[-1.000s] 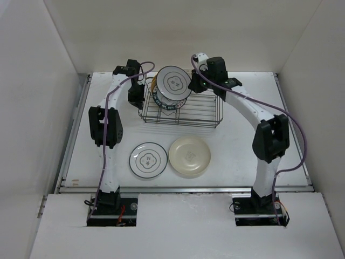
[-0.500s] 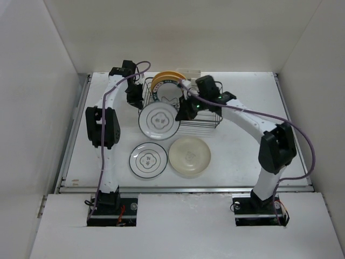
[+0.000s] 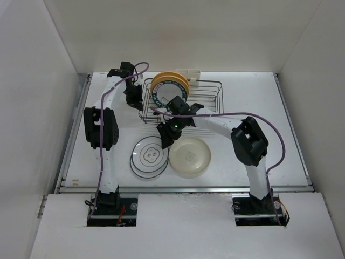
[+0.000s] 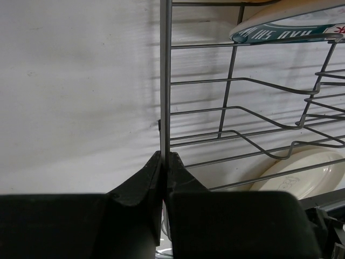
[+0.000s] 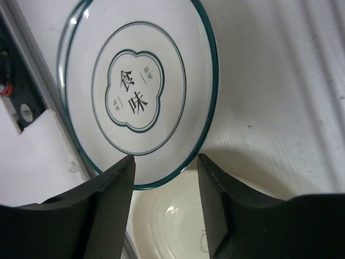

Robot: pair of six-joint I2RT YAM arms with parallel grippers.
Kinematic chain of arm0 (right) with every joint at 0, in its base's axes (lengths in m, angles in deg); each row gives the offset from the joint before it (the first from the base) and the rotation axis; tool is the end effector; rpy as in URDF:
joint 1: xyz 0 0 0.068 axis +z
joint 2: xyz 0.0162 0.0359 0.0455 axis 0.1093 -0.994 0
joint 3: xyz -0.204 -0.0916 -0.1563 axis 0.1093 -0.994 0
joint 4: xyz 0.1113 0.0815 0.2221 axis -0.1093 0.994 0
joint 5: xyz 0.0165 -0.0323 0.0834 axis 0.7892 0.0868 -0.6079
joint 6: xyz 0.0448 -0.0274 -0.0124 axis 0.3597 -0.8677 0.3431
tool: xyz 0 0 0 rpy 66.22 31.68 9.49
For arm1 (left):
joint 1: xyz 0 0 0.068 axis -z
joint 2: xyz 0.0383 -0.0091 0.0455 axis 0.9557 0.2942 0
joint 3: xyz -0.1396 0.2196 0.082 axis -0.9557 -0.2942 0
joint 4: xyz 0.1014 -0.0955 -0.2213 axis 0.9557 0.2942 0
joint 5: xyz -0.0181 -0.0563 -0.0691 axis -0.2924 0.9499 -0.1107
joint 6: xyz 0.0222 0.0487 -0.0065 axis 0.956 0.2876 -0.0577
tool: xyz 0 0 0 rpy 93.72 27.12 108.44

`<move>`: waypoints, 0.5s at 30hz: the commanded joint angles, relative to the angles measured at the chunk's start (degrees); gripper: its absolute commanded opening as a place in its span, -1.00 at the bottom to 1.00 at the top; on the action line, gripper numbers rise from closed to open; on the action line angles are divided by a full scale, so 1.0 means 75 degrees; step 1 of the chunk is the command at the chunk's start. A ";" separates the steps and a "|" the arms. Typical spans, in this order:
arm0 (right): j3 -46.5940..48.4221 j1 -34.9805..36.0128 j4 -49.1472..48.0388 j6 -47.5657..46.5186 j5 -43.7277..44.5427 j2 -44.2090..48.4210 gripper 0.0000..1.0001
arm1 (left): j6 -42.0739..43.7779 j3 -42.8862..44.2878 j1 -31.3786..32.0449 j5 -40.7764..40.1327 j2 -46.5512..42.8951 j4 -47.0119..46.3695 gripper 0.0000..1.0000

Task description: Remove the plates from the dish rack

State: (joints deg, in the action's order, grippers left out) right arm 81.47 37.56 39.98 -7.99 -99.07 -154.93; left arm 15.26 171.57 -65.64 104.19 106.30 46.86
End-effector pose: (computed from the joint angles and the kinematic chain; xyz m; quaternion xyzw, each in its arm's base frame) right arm 0.3060 0.3220 0.2036 -0.4263 0.8231 0.3555 0.1201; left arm 0.4610 -0.0693 0.2507 0.0470 0.9648 -0.1714 0.1940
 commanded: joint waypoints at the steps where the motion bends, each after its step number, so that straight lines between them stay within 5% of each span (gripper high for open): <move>1: 0.0369 0.0096 -0.0135 0.0068 0.0648 0.0148 0.13 | -0.0445 -0.0175 -0.0075 -0.0004 -0.0473 0.0518 -1.00; 7: 0.0439 0.0167 -0.0135 0.0068 0.1750 0.0863 0.27 | -0.0375 -0.0035 -0.0075 -0.0144 -0.0473 0.0588 -1.00; 15: -0.0044 -0.0979 -0.2594 0.1204 0.3202 0.2634 0.37 | -0.0608 -0.0303 -0.0075 0.0183 -0.0473 0.0588 -1.00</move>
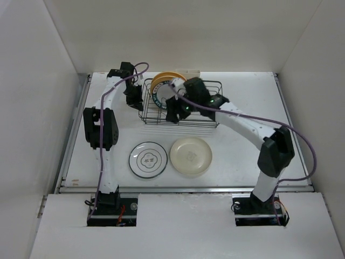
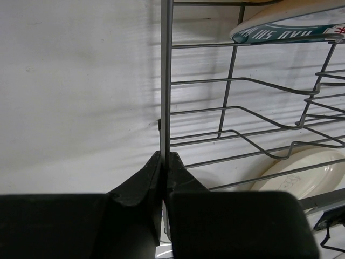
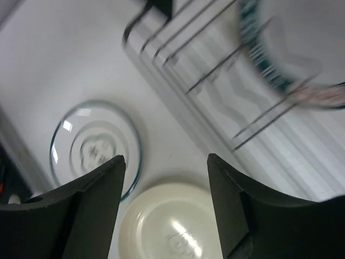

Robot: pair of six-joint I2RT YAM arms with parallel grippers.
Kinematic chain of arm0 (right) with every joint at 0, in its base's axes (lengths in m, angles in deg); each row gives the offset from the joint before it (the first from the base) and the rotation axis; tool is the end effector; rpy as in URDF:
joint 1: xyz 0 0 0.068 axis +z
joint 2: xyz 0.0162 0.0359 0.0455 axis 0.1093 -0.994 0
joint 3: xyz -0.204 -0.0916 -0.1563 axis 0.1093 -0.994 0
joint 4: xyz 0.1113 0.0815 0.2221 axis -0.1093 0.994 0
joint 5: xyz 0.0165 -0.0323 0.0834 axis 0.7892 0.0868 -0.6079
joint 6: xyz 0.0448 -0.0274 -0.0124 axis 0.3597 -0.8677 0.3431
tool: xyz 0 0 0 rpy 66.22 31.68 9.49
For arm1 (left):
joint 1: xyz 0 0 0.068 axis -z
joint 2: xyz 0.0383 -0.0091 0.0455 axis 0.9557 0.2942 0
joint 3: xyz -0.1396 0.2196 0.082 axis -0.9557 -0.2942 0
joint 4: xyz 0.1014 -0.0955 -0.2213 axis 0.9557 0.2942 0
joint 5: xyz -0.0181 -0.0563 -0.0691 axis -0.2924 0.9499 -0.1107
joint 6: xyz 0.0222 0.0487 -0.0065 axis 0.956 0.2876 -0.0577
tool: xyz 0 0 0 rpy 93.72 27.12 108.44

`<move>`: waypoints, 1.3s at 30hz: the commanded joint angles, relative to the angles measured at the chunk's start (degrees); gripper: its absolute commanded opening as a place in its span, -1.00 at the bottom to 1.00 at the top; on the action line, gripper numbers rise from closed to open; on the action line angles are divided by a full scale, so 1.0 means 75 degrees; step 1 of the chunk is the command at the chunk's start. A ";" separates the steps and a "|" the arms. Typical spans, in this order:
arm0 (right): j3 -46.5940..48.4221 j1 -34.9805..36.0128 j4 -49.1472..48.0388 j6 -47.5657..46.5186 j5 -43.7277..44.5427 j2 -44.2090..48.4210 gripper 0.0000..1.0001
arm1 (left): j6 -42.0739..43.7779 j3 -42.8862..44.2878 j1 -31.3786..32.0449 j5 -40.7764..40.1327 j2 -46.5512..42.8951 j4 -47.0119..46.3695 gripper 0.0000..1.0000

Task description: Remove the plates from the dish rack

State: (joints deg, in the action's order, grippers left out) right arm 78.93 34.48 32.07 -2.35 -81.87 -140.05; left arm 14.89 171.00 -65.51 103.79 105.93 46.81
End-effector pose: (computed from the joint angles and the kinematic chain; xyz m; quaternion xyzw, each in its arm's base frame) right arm 0.3088 0.2804 0.3022 -0.3434 0.8322 0.2848 0.3292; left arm 0.4593 -0.0700 0.2506 0.0441 0.9657 -0.1688 0.1925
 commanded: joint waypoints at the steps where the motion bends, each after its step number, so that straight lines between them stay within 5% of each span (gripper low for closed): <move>1: 0.0517 -0.0640 -0.1541 0.0348 0.1063 0.0417 0.37 | -0.0675 -0.0321 -0.0093 0.0329 -0.0424 0.0525 -1.00; 14: 0.3588 -0.1145 -0.0966 -0.0497 0.1674 -0.2151 0.24 | -0.0712 -0.0557 -0.0023 -0.0278 -0.0564 0.0454 -1.00; 36: 0.4878 -0.1496 -0.0662 -0.0497 0.1744 -0.3745 0.24 | -0.0501 -0.0264 0.0130 -0.0502 -0.0132 0.0665 -1.00; 39: 0.4879 -0.1496 -0.0662 -0.0497 0.1744 -0.3828 0.12 | -0.0501 -0.0193 0.0130 -0.0502 -0.0131 0.0665 -1.00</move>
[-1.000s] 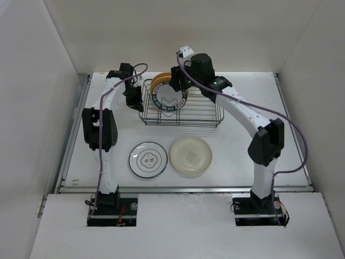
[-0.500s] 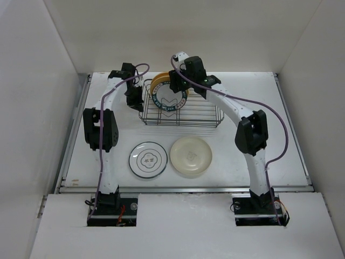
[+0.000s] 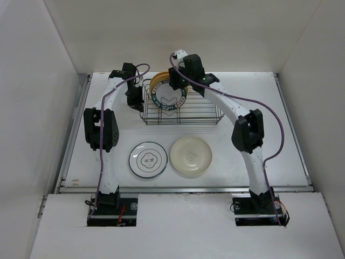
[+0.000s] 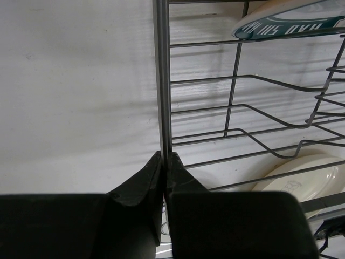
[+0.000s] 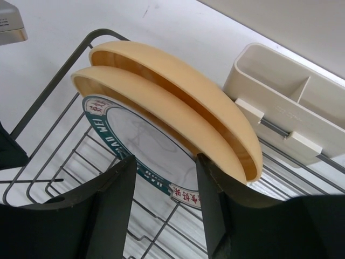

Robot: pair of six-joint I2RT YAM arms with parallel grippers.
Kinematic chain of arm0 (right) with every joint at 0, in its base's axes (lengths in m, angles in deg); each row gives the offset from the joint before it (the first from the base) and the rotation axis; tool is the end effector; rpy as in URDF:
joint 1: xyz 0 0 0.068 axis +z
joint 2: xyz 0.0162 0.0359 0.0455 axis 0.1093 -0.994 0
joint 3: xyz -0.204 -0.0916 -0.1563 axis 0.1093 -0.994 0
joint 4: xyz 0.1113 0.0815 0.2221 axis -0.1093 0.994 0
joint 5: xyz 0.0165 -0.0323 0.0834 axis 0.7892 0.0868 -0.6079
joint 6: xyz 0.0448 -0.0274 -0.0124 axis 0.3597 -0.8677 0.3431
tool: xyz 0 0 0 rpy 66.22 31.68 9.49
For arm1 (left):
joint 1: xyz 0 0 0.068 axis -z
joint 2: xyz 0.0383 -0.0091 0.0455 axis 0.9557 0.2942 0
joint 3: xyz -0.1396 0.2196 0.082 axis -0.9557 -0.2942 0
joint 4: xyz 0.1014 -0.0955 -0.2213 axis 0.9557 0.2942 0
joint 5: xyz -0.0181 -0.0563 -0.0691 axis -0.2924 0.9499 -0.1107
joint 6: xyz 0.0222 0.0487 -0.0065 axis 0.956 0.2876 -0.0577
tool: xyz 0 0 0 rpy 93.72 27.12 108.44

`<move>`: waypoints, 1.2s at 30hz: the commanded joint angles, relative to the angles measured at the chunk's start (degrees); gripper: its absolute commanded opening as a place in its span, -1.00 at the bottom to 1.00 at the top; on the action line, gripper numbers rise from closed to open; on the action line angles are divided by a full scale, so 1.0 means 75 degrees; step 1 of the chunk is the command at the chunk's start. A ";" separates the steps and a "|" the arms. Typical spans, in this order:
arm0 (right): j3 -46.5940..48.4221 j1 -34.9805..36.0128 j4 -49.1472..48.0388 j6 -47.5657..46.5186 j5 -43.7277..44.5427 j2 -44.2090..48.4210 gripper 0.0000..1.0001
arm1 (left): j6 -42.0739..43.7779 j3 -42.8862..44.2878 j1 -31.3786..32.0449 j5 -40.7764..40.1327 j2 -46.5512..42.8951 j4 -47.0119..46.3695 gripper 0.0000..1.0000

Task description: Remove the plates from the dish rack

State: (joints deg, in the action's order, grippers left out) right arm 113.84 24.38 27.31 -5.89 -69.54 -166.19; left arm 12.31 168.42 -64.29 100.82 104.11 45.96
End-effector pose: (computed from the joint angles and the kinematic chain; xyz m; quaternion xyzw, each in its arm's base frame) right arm 0.4592 0.2760 0.3072 -0.2447 0.8167 0.1766 0.4919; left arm 0.4516 -0.0770 0.2515 0.0273 0.9694 -0.1505 0.1920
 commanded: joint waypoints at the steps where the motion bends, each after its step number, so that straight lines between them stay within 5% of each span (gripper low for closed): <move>1: 0.0225 -0.0150 -0.0026 -0.0094 0.0100 -0.0342 0.07 | -0.0157 0.0150 -0.0033 -0.0106 0.0111 0.0778 -1.00; 5: -0.0067 -0.0150 -0.0132 -0.0399 0.0193 -0.0166 0.03 | -0.0087 0.0150 -0.0033 -0.0035 0.0111 0.0778 -1.00; 7: -0.0220 -0.0150 -0.0319 -0.0470 0.0857 0.0044 0.26 | -0.0087 0.0150 -0.0033 -0.0035 0.0111 0.0778 -1.00; 13: -0.0548 -0.0150 -0.0390 -0.0728 0.1845 0.0185 0.29 | -0.0087 0.0150 -0.0033 -0.0035 0.0181 0.0778 -1.00; 19: -0.0619 -0.0068 -0.0390 -0.0798 0.1366 0.0033 -0.16 | -0.0016 0.0221 -0.0033 -0.0035 0.0181 0.0848 -1.00; 24: -0.0900 -0.0068 -0.0670 -0.0798 0.1167 0.0103 -0.92 | -0.0016 0.0221 -0.0033 0.0034 0.0181 0.0849 -1.00; 36: -0.1860 0.0201 -0.1490 -0.1020 0.1447 0.1765 -1.00 | -0.0016 0.0303 -0.0033 0.0117 0.0252 0.0849 -1.00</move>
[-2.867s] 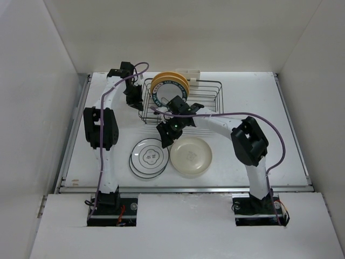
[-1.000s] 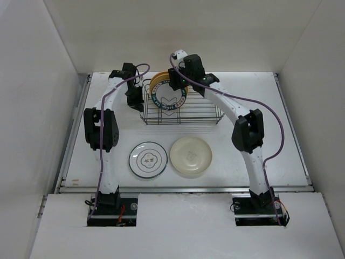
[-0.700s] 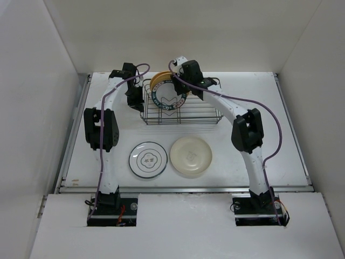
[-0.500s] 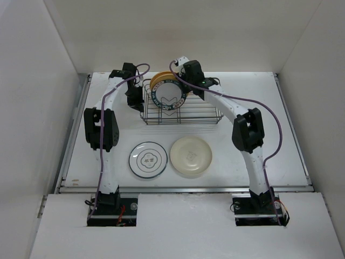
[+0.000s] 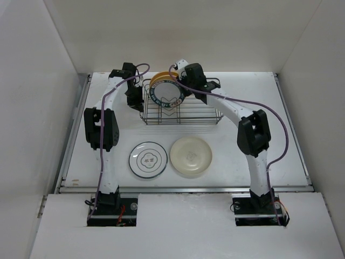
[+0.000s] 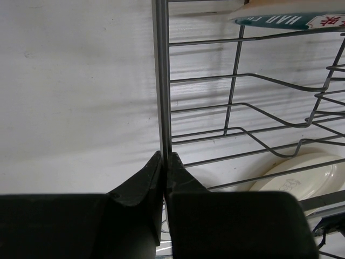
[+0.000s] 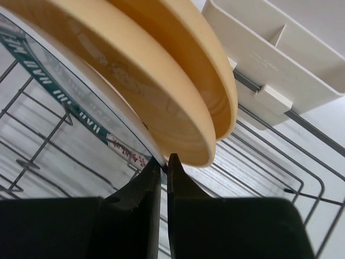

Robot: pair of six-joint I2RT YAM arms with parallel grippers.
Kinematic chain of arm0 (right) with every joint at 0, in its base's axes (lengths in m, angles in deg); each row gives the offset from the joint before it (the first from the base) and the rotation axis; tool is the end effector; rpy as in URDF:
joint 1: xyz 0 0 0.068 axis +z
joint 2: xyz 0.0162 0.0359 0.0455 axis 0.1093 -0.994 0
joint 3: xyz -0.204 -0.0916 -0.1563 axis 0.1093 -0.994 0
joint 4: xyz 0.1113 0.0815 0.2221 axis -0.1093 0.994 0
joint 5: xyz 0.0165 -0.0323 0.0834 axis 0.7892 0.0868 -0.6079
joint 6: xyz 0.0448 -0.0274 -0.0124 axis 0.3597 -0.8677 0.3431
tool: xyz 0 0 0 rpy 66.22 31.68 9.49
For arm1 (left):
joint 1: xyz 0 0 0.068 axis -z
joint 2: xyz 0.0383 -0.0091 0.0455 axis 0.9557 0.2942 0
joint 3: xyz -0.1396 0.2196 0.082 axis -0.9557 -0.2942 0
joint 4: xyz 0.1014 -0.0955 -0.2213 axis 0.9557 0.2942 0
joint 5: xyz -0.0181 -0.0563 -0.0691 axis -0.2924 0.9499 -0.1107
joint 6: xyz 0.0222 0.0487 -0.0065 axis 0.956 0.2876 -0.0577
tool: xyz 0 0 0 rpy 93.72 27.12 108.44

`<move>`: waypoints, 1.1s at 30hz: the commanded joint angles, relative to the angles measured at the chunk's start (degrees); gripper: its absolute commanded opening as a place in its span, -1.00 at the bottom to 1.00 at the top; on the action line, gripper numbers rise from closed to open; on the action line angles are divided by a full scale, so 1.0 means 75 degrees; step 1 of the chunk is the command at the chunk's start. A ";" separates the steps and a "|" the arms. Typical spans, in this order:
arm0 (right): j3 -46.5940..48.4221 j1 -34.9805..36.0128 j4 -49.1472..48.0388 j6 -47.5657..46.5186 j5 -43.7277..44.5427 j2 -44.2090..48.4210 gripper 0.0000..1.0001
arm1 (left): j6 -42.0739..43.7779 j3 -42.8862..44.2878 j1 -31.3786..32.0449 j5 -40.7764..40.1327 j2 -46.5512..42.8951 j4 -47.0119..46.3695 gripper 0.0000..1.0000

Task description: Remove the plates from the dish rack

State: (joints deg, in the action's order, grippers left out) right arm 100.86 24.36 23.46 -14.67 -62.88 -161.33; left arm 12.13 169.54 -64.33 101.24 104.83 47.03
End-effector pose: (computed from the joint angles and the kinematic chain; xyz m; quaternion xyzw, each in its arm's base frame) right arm 0.4456 0.2629 0.2780 -0.2847 0.8241 0.0834 0.4825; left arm 0.4531 -0.0772 0.2510 0.0255 0.9702 -0.1536 0.1856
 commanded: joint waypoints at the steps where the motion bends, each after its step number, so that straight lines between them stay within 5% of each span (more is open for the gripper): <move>1: -0.0246 0.0205 -0.1048 0.0058 0.0629 0.1271 -1.00 | 0.0007 0.0224 -0.0028 0.0062 0.0225 0.0775 -1.00; 12: -0.1488 0.0603 -0.1401 -0.0318 0.1462 0.2947 -1.00 | 0.0007 0.0365 -0.0098 0.0062 0.0296 0.0776 -1.00; 19: -0.1489 0.0685 0.0971 -0.0236 -0.1135 0.3172 -1.00 | 0.0007 0.0435 -0.0098 0.0062 0.0296 0.0776 -1.00; 23: -0.1581 0.0685 0.2090 -0.0330 -0.3932 0.2621 -1.00 | 0.0007 0.0435 -0.0168 -0.0008 0.0296 0.0776 -1.00; 33: -0.1162 0.1341 0.2466 -0.0330 -0.5851 0.1344 -1.00 | -0.0063 0.0576 -0.0168 -0.0219 0.0367 0.0846 -1.00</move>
State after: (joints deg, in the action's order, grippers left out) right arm 89.45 28.73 35.79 -18.80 -90.00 -148.48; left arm 13.40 172.51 -65.42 101.48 106.58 50.81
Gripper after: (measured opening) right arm 0.085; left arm 0.011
